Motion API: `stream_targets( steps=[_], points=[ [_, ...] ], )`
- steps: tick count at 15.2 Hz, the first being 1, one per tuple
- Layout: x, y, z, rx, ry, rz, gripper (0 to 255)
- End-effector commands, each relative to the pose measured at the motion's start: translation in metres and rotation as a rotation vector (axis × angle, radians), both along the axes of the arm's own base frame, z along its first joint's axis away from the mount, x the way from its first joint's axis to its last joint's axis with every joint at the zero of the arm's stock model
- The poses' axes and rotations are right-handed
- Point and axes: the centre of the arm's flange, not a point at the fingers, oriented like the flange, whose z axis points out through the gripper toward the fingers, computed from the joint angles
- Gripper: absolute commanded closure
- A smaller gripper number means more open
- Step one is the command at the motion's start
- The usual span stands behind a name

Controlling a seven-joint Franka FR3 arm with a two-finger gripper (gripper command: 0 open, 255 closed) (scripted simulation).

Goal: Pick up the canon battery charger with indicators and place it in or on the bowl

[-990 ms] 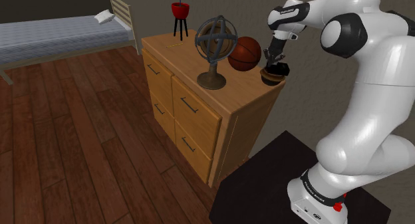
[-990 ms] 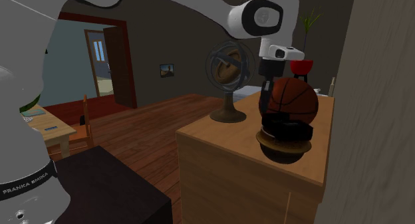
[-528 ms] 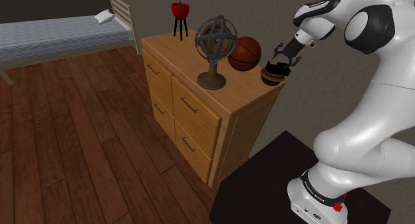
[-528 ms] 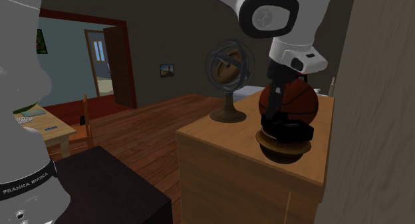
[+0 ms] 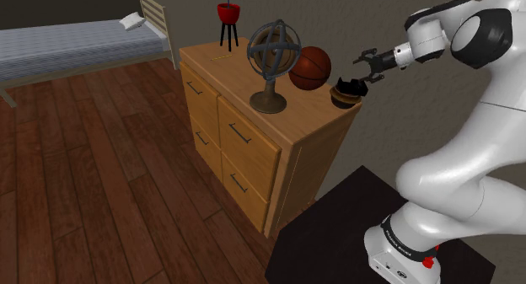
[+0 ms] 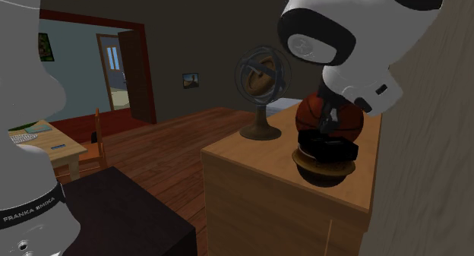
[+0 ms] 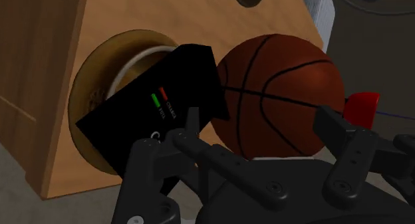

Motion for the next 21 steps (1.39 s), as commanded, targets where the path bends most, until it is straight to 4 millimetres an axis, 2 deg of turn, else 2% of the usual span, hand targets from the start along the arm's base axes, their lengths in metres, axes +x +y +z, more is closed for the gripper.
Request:
stream_targets(
  steps=[1,3,5,13,21],
  points=[
    [0.019,0.019,0.011,-0.075,0.175,0.007,0],
    [0.063,0.059,0.021,-0.208,0.481,-0.014,0],
    [0.107,0.097,0.013,-0.340,0.787,-0.036,0],
    [0.110,0.103,-0.029,-0.351,0.812,-0.038,0],
    [0.110,0.103,-0.029,-0.351,0.812,-0.038,0]
  ],
)
